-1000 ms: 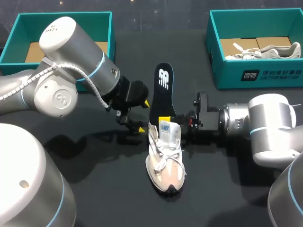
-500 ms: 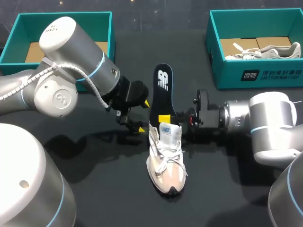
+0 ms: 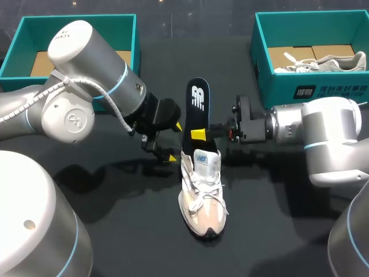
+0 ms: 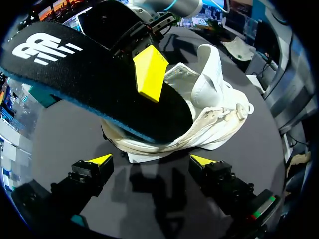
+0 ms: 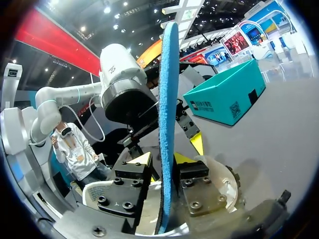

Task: Take the shoe out of the shoebox, open the shoe tongue, remove and reinsert the insole, then place the shoe into the shoebox

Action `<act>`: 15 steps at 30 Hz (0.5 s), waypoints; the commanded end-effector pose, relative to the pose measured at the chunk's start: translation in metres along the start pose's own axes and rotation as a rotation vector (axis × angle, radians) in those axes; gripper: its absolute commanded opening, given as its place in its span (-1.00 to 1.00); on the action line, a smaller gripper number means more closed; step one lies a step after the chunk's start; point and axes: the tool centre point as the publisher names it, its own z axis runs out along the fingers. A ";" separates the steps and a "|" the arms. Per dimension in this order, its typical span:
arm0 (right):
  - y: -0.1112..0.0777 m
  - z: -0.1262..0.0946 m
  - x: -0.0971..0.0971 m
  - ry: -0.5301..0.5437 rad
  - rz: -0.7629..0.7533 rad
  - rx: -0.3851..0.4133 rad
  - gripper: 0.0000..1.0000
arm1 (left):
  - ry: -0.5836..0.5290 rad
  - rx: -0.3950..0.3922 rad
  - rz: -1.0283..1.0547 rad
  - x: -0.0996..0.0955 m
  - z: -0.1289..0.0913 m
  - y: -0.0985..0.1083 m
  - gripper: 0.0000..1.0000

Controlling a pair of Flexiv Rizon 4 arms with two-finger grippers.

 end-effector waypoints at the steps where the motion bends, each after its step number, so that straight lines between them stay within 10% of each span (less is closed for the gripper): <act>1: 0.009 -0.003 -0.001 0.000 -0.003 0.029 -0.53 | 0.001 -0.001 0.001 0.000 0.001 0.000 1.00; 5: 0.012 -0.003 -0.008 -0.002 0.012 0.038 -1.00 | 0.001 -0.001 0.001 0.000 0.001 0.000 1.00; 15: -0.009 -0.001 -0.013 0.002 0.107 0.037 -1.00 | 0.001 -0.001 0.001 0.000 0.001 0.000 1.00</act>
